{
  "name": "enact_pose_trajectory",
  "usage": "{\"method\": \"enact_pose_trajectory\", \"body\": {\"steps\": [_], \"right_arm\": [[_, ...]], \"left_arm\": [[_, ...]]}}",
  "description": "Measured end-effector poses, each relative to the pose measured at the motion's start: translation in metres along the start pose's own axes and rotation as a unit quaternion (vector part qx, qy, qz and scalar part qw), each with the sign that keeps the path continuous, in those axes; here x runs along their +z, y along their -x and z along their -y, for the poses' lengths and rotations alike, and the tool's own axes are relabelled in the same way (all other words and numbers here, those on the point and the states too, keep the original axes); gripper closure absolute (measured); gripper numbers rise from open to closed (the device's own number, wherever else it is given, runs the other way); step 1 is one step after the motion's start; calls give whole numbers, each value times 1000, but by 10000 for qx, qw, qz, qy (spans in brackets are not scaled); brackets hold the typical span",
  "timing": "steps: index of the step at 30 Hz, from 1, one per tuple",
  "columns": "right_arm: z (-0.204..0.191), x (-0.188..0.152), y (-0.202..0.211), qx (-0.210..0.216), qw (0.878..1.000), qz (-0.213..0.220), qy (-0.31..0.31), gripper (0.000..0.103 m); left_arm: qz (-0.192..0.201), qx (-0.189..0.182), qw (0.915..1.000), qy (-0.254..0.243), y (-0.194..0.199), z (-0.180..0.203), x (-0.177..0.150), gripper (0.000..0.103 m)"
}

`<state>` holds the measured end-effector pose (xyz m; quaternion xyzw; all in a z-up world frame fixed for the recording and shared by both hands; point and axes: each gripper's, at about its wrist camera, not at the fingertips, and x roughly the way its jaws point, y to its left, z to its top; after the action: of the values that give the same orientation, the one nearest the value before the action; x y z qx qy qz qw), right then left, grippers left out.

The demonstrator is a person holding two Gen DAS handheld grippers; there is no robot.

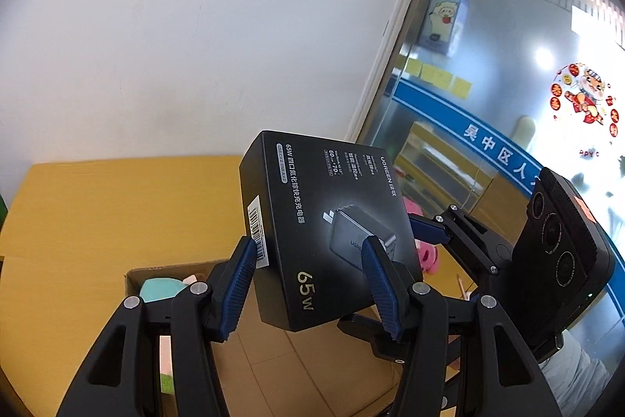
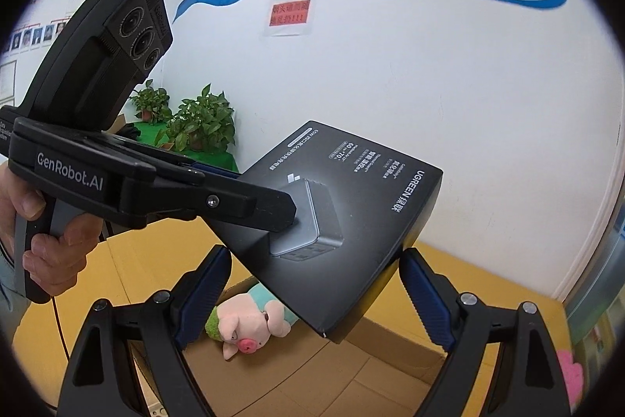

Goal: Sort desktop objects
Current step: 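Lift the charger box with both grippers and carry it over the cardboard box, then lower the charger box into the cardboard box and open both grippers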

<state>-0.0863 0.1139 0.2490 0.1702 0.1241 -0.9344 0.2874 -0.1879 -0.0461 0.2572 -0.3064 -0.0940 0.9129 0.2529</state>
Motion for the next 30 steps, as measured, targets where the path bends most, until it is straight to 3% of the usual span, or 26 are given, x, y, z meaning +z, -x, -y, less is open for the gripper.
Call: {"method": "enact_pose_trajectory", "body": {"steps": [11,19,23,30], "right_arm": [[43,-74,-98,196,9939,-918,-571,15],[61,-153,-173,478,9721,-1970,-1184,17],[59,-180,-199,513,9604,-2432,-1256,18],[63,-196,-207,574,9527,-2640,-1394,19]], "left_arm": [[-916,-8,9943,547,-122,-63,-38,44],[-1827,217,9772,1062,-205,-100,-95,44],[-2004,633,9750,720,-221,-92,-107,45],[-2281,1167,9654,491,-231,-83,-111,45]]}}
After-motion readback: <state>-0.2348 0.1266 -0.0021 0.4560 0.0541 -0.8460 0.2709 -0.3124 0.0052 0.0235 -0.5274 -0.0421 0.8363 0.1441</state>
